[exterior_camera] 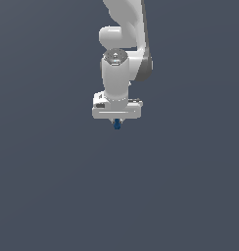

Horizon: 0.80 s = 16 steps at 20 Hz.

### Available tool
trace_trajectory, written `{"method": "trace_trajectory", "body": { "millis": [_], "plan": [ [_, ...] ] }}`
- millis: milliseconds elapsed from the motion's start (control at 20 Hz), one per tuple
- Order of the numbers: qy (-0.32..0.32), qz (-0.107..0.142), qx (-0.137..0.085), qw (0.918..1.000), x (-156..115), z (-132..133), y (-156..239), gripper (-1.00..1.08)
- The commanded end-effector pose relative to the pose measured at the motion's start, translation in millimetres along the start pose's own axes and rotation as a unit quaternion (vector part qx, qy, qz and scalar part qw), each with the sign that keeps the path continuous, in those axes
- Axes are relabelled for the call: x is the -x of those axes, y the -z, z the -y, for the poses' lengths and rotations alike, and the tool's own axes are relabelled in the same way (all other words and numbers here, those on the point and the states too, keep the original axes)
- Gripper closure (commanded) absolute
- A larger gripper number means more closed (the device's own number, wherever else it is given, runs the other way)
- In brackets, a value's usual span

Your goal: Pick up the object and move it to a goal position.

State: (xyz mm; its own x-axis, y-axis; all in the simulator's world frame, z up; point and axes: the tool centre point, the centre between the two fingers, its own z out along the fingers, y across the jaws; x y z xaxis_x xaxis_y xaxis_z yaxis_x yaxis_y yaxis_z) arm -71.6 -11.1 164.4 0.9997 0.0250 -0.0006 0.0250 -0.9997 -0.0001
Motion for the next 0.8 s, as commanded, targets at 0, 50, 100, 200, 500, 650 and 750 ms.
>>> {"method": "trace_trajectory", "body": {
  "millis": [0, 50, 100, 200, 500, 650, 750],
  "plan": [
    [0.000, 0.000, 0.000, 1.0000, 13, 1, 16, 1.08],
    [0.000, 0.000, 0.000, 1.0000, 17, 2, 22, 1.08],
    [0.000, 0.000, 0.000, 1.0000, 21, 2, 28, 1.08],
    [0.000, 0.000, 0.000, 1.0000, 29, 3, 38, 1.08],
    [0.000, 0.000, 0.000, 1.0000, 45, 4, 61, 1.08],
    [0.000, 0.000, 0.000, 1.0000, 49, 5, 68, 1.08],
    [0.000, 0.000, 0.000, 1.0000, 51, 5, 71, 1.08]
  ]
}}
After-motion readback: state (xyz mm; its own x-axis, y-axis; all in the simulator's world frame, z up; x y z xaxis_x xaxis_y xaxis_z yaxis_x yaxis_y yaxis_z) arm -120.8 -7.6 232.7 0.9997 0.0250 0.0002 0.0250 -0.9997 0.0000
